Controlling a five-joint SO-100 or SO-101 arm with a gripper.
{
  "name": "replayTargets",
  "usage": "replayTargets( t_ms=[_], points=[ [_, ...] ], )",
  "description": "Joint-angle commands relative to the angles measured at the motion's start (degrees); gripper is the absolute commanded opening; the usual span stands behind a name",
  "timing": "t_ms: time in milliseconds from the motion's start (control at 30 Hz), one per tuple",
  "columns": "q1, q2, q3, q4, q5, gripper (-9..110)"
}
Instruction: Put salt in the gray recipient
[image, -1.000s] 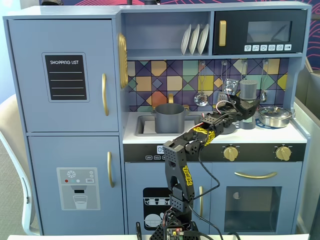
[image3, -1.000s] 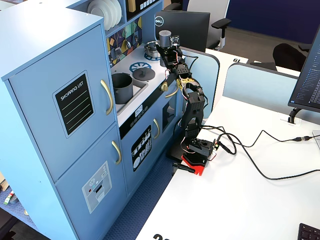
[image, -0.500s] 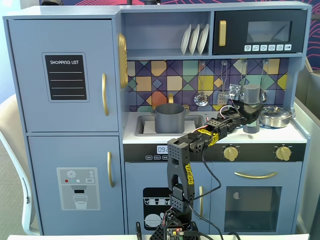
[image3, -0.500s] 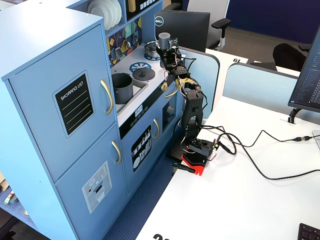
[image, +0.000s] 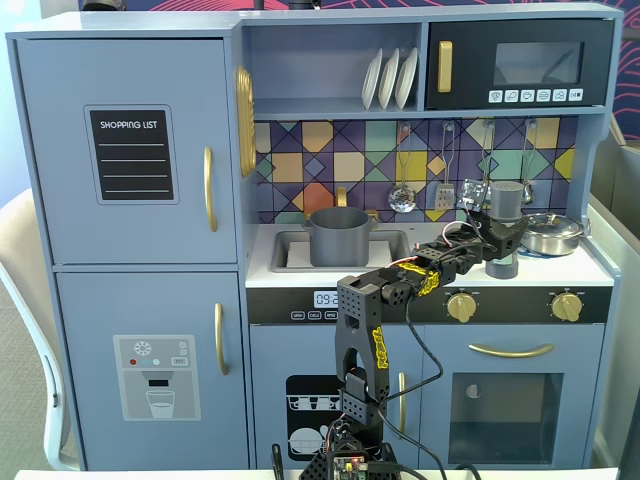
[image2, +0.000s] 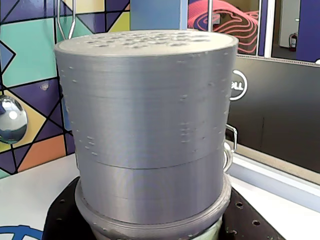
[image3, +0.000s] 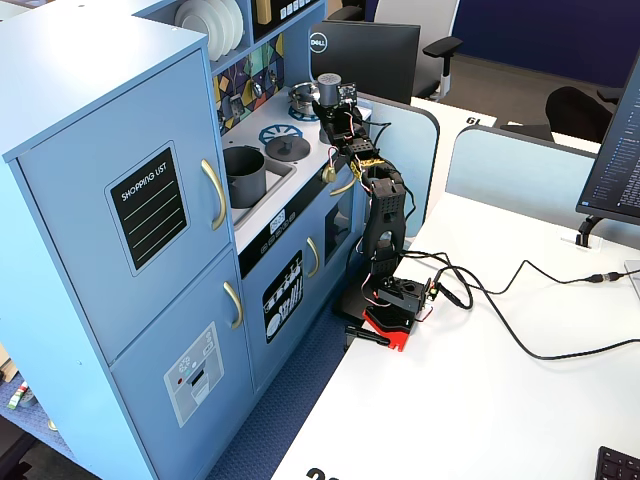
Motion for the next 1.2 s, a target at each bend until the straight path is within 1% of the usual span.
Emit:
replayTargets(
  t_ms=[0, 133, 167, 300, 367, 500, 733, 867, 1067, 1167],
  points=[
    [0.62, 0.97, 0.18, -1.41, -0.26, 0],
    [0.7, 0.88, 0.26, -1.76, -0.7, 0],
    [0.79, 0.88, 0.26, -2.11, -0.18, 4],
    [1.49, 1.41, 0.18, -2.64, 3.08, 28],
    [1.85, 1.85, 0.26, -2.55, 3.16, 34],
    [2.37, 2.64, 0.26, -2.11, 2.64, 43],
    [2.72, 4.75, 0.79, -0.88, 1.93, 47],
    [3.08, 10.11, 3.34, 5.36, 0.44, 47],
    [3.78, 23.38, 9.49, 19.78, 0.26, 45],
    [3.69, 31.46, 10.46, 33.05, 0.53, 40]
  ],
)
